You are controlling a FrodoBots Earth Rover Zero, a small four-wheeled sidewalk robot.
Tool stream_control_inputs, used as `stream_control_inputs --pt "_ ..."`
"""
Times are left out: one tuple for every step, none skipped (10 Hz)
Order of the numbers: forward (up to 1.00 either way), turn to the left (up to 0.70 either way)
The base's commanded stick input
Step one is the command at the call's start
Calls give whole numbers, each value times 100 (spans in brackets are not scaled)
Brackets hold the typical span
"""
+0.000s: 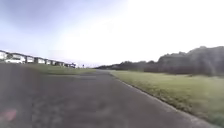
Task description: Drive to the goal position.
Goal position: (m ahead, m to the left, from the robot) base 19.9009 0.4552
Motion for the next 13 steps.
stream_control_inputs --pt "100 0" --pt "100 0" --pt "100 0" --pt "100 0" --pt "100 0" --pt "100 0" --pt "100 0" --pt "100 0" --pt "100 16" --pt "100 27" --pt "100 0" --pt "100 0" --pt "100 0"
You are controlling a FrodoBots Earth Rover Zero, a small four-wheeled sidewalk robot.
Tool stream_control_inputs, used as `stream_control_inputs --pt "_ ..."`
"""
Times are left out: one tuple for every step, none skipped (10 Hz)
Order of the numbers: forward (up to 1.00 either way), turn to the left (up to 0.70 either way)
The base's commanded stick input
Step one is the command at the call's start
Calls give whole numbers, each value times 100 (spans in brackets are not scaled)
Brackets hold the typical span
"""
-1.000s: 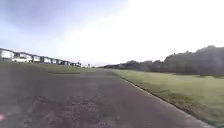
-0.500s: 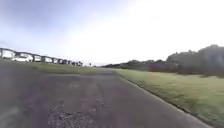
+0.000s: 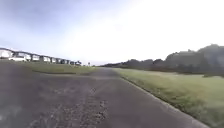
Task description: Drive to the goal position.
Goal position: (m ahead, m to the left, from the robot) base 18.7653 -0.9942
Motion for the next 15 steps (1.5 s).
stream_control_inputs --pt "100 0" --pt "100 0" --pt "100 0" --pt "100 0" --pt "100 0" --pt "100 0" --pt "100 0" --pt "100 0" --pt "100 0" --pt "100 4" --pt "100 19" --pt "100 27" --pt "100 27" --pt "100 27" --pt "100 27"
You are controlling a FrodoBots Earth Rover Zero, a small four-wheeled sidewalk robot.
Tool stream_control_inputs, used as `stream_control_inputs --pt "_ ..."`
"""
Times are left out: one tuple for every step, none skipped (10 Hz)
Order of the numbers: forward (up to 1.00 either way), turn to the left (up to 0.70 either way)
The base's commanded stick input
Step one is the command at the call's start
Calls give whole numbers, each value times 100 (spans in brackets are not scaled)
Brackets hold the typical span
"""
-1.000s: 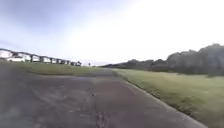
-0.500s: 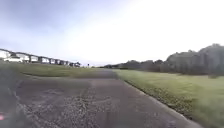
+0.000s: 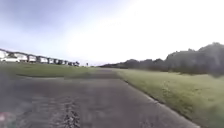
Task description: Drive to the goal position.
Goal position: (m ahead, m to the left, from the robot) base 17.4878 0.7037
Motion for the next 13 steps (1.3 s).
stream_control_inputs --pt "100 27" --pt "100 27" --pt "100 27" --pt "100 0" --pt "100 0" --pt "100 0" --pt "100 0" --pt "100 0" --pt "100 0" --pt "100 0" --pt "100 0" --pt "100 0" --pt "100 0"
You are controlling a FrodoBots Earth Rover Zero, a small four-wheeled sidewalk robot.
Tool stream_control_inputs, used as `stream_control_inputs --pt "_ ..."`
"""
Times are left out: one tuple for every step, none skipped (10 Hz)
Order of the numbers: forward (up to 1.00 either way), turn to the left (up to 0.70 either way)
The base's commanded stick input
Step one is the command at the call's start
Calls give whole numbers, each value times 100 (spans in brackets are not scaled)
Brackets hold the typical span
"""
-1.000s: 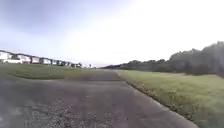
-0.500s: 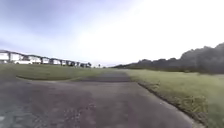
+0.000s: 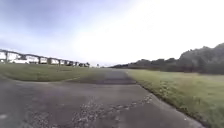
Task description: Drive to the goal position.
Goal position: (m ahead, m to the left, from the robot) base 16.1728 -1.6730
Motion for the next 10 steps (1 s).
stream_control_inputs --pt "100 0" --pt "100 0" --pt "100 0" --pt "100 0" --pt "100 0" --pt "100 0" --pt "100 0" --pt "100 0" --pt "100 0" --pt "100 0"
